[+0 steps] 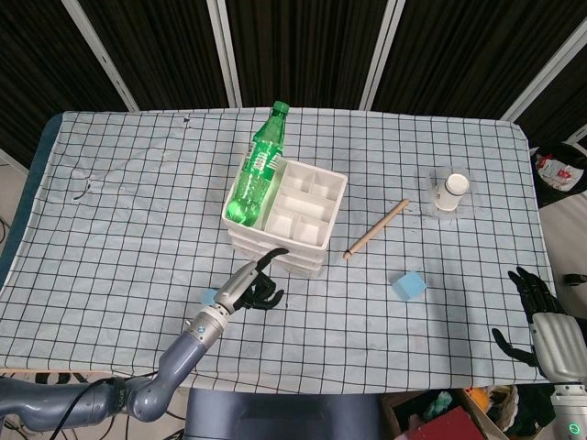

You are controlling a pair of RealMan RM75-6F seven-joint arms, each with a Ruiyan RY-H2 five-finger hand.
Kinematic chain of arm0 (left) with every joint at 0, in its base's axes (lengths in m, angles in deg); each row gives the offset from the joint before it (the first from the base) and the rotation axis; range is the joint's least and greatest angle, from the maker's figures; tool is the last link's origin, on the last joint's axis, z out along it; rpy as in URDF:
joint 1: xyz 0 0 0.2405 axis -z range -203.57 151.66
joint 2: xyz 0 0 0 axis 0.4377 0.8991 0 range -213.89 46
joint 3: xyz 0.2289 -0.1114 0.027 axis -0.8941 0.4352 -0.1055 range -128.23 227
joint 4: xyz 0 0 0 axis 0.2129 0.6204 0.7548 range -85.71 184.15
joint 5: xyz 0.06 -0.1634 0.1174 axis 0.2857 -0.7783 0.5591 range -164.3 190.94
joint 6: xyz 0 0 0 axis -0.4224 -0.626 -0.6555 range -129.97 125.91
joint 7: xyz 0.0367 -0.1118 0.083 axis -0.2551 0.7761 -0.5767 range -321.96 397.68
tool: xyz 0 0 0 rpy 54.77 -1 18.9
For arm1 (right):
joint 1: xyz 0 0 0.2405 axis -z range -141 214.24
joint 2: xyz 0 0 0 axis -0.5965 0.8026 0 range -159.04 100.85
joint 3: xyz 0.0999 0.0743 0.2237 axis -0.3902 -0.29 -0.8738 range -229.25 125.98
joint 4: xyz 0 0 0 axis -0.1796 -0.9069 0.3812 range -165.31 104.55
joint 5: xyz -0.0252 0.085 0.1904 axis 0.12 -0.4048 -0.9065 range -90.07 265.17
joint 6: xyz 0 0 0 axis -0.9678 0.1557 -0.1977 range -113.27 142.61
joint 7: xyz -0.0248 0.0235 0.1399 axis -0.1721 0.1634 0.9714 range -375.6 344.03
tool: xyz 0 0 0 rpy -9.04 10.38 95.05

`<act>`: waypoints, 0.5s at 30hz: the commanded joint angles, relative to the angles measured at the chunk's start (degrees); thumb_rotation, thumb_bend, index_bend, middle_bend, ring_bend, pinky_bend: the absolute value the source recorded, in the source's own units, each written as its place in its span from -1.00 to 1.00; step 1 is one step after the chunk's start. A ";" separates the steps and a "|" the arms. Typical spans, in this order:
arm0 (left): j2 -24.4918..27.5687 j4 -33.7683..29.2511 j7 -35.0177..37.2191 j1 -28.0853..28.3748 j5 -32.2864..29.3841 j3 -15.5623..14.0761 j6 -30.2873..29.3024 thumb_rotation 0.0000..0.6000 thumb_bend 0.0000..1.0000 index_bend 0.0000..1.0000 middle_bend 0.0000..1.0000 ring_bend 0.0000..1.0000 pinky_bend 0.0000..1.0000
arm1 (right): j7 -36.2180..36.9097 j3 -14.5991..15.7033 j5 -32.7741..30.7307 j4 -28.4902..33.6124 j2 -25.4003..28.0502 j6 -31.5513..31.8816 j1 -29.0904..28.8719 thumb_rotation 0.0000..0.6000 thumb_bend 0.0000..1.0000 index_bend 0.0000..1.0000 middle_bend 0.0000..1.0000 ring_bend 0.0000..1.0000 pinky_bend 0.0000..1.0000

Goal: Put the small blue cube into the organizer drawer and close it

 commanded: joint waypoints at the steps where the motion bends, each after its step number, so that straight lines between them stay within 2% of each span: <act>1: 0.03 0.00 0.02 -0.01 0.01 0.01 0.01 1.00 -0.07 -0.80 0.87 0.81 0.65 | 0.01 -0.01 -0.01 0.04 -0.01 0.00 -0.01 1.00 -0.48 -1.00 -1.00 -1.00 -0.65; 15: 0.41 -0.46 -0.04 -0.06 -0.03 0.26 -0.12 1.00 -0.07 -0.80 0.87 0.81 0.65 | -0.04 -0.01 -0.06 0.09 -0.03 -0.03 -0.01 1.00 -0.48 -1.00 -1.00 -1.00 -0.65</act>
